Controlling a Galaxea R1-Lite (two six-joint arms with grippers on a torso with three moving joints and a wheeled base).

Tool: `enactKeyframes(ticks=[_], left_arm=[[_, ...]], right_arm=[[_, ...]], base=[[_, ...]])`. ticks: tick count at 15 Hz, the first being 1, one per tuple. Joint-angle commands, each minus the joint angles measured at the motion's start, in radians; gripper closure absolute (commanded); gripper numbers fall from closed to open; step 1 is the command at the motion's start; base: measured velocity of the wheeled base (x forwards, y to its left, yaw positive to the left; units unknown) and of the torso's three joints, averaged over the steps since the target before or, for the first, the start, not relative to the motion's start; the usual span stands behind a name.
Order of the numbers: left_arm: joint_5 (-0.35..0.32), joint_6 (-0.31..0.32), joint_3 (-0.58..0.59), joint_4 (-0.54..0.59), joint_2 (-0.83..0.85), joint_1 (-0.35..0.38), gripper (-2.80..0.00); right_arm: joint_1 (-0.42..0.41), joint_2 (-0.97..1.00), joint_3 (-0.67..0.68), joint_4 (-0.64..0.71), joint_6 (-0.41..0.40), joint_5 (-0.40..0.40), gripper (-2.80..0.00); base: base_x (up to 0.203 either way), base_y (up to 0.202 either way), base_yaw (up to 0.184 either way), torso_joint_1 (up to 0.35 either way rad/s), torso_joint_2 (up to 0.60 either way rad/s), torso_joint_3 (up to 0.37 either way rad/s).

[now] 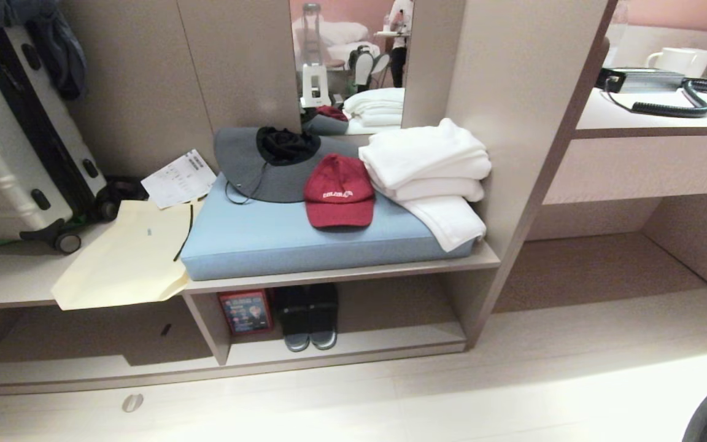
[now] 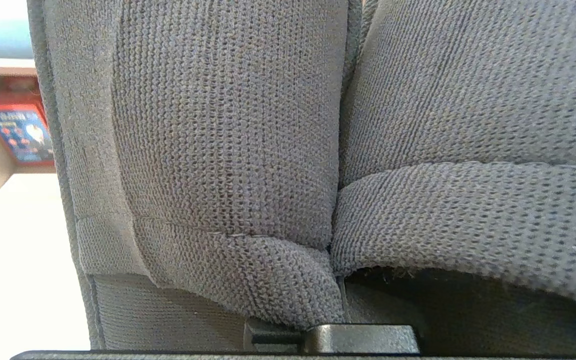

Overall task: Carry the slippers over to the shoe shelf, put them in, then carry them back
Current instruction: Place the slippers into the shoe cabinet

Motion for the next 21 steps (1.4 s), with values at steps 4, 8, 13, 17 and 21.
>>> enactKeyframes(ticks=[4,8,13,17,21], left_arm=[[0.001,0.000,0.000,-0.001,0.001,0.001,0.00],[0.001,0.000,0.000,-0.001,0.001,0.000,0.00],[0.001,0.000,0.000,-0.001,-0.001,0.000,0.00],[0.001,-0.002,0.000,-0.001,0.001,0.001,0.00],[0.001,0.000,0.000,-0.001,0.001,0.000,0.00]], right_arm=[[0.000,0.002,0.000,0.000,0.000,0.000,0.00],[0.000,0.002,0.000,0.000,0.000,0.000,0.00],[0.000,0.002,0.000,0.000,0.000,0.000,0.00],[0.000,0.002,0.000,0.000,0.000,0.000,0.00],[0.000,0.002,0.000,0.000,0.000,0.000,0.00]], base=[[0.000,0.000,0.000,0.005,0.00,-0.201],[0.000,0.000,0.000,0.008,0.00,-0.199],[0.000,0.000,0.000,0.006,0.00,-0.198],[0.000,0.000,0.000,0.001,0.00,-0.194],[0.000,0.000,0.000,0.001,0.00,-0.197]])
